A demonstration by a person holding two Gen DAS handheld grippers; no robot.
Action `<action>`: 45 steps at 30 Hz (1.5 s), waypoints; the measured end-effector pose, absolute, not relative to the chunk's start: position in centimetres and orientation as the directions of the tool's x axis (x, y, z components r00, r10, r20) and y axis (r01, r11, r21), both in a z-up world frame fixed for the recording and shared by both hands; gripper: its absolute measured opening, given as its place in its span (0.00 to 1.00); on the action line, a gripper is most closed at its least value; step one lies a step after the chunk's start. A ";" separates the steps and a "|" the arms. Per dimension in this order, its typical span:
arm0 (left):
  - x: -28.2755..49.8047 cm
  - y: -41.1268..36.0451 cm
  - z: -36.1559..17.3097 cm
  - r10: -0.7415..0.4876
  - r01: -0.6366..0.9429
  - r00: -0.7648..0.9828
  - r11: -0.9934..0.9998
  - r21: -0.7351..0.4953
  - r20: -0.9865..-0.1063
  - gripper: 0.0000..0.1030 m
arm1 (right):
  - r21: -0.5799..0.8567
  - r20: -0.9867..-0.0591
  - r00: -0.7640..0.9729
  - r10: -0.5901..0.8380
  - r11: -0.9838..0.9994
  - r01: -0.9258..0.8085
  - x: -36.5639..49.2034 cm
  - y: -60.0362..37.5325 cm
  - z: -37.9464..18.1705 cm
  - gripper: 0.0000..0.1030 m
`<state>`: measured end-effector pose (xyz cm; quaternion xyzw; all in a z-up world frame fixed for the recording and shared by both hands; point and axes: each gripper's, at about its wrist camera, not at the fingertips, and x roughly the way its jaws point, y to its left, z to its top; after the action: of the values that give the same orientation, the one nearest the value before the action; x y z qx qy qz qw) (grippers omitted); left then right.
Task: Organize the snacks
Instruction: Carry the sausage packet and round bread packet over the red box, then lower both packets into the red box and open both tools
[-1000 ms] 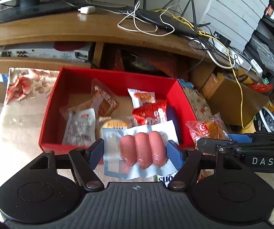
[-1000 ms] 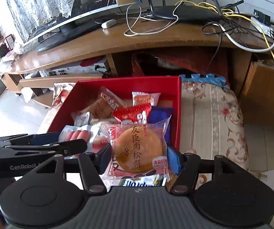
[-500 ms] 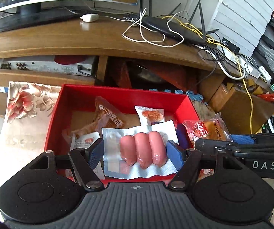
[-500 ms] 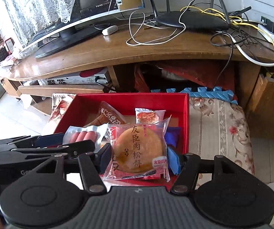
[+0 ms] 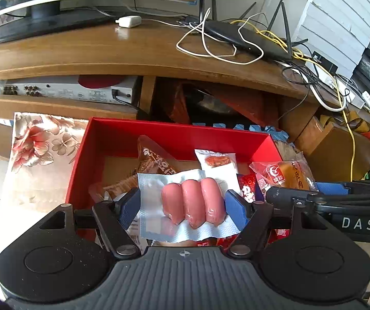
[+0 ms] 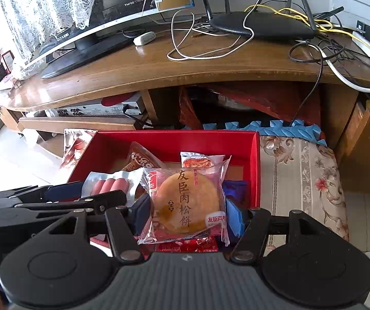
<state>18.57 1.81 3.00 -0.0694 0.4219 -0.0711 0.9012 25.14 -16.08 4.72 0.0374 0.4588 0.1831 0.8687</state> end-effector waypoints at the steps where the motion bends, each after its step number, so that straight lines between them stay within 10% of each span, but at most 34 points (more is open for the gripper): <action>1: 18.6 1.8 3.0 -0.184 0.068 0.634 0.981 -0.183 -0.751 0.74 | 0.233 -0.784 0.511 0.352 0.931 -0.283 25.2 -16.0 4.7 0.57; 45: 20.3 1.9 -0.3 -0.094 0.026 0.587 0.995 -0.097 -0.804 0.72 | 0.173 -0.833 0.470 0.292 0.944 -0.280 27.1 -14.3 0.9 0.60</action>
<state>20.28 1.93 -0.28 -0.0376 0.4531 -0.0336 0.8900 27.08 -14.27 0.95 0.0063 0.4868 0.1668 0.8574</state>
